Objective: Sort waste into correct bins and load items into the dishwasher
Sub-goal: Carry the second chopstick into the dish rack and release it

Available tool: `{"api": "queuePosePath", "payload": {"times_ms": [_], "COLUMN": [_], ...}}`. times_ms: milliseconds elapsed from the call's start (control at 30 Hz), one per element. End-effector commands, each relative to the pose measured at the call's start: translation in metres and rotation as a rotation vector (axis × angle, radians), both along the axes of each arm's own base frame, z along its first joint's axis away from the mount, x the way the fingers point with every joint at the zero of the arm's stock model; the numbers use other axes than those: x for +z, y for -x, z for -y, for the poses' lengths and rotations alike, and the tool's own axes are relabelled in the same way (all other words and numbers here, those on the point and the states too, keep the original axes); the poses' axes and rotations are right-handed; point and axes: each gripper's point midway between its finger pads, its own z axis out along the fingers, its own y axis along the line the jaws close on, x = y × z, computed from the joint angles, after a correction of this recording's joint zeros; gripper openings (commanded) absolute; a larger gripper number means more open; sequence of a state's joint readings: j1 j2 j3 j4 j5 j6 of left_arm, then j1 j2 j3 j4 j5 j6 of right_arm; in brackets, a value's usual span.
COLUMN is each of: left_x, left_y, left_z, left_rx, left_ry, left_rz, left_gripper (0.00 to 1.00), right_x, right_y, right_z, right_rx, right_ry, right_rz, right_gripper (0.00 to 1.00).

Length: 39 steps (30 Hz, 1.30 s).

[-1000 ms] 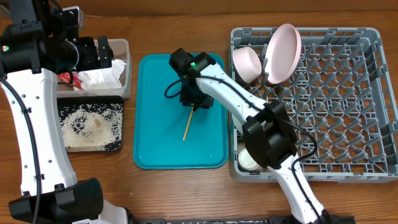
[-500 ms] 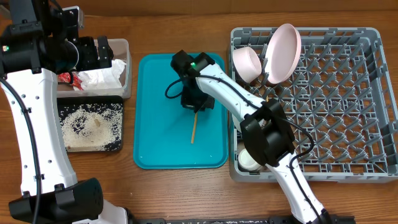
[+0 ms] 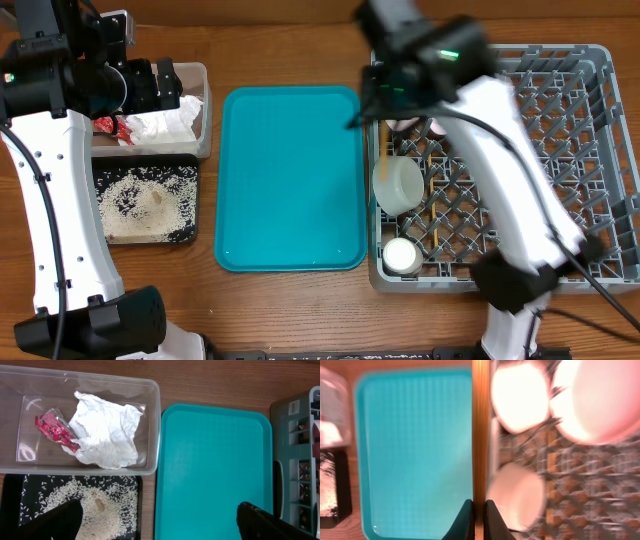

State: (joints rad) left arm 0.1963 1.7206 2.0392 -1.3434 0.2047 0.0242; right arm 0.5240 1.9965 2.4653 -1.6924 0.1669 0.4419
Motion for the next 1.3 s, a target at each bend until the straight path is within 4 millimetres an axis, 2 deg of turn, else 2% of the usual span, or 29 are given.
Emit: {"api": "queuePosePath", "payload": {"times_ms": [0, 133, 267, 300, 400, 433, 500, 533, 667, 767, 867, 933, 1033, 1067, 1100, 1133, 1200, 1267], "left_x": [0.001, 0.001, 0.001, 0.001, 0.001, 0.001, 0.001, 0.001, 0.001, 0.001, 0.001, 0.001, 0.001, 0.001, 0.001, 0.001, 0.001, 0.001], "left_y": [-0.002, -0.002, -0.002, -0.002, -0.002, -0.002, -0.002, -0.002, -0.002, -0.002, -0.002, -0.002, -0.002, -0.002, -0.002, -0.002, -0.002, -0.002], "left_z": [0.002, 0.002, 0.002, 0.002, 0.002, 0.002, 0.002, 0.002, 0.002, 0.002, 0.002, 0.002, 0.002, 0.002, 0.002, 0.002, 0.004, 0.004], "left_rx": [0.005, 0.005, 0.005, 0.005, 0.005, 0.005, 0.005, 0.005, 0.006, 0.004, 0.004, 0.005, 0.005, 0.005, 0.005, 0.005, 0.0, 0.0], "left_ry": [0.004, 0.004, 0.004, 0.004, 0.004, 0.004, 0.004, 0.004, 0.004, 0.005, 0.004, 0.004, 0.004, 0.005, 0.004, 0.004, 0.004, 0.004], "left_rz": [0.002, 0.002, 0.002, 0.002, 0.001, 0.001, 0.002, 0.002, 0.002, 0.001, 0.001, 0.001, 0.002, 0.002, 0.002, 0.001, 0.001, 0.001], "left_gripper": [1.0, 1.0, 1.0, 1.0, 1.0, 1.0, 1.0, 1.0, 1.0, 1.0, 1.0, 1.0, 1.0, 1.0, 1.0, 1.0, 1.0, 1.0], "right_x": [-0.008, -0.033, -0.076, -0.094, -0.117, -0.123, -0.132, -0.135, -0.135, -0.127, -0.107, -0.085, -0.041, -0.026, -0.01, 0.005, 0.038, 0.051], "right_y": [-0.005, 0.005, 0.023, 0.031, 0.04, 0.043, 0.048, 0.049, 0.047, 0.042, 0.037, 0.034, 0.031, 0.03, 0.032, 0.035, 0.046, 0.054], "right_z": [0.019, 0.042, 0.08, 0.095, 0.11, 0.113, 0.117, 0.117, 0.118, 0.116, 0.111, 0.107, 0.1, 0.097, 0.093, 0.088, 0.072, 0.061], "right_rx": [0.064, 0.061, 0.0, -0.028, -0.056, -0.06, -0.064, -0.065, -0.067, -0.069, -0.068, -0.067, -0.067, -0.061, -0.053, -0.041, 0.007, 0.044], "right_ry": [0.097, 0.149, 0.218, 0.24, 0.263, 0.268, 0.277, 0.279, 0.276, 0.263, 0.228, 0.186, 0.112, 0.079, 0.039, -0.007, -0.135, -0.211], "right_rz": [-0.006, -0.103, -0.268, -0.341, -0.422, -0.44, -0.468, -0.475, -0.467, -0.433, -0.374, -0.314, -0.193, -0.149, -0.106, -0.067, 0.004, 0.026], "right_gripper": [0.04, 0.04, 0.04, 0.04, 0.05, 0.12, 0.36, 0.42, 0.45, 0.45, 0.45, 0.45, 0.45, 0.54, 0.91, 1.0, 1.0, 1.0]}}
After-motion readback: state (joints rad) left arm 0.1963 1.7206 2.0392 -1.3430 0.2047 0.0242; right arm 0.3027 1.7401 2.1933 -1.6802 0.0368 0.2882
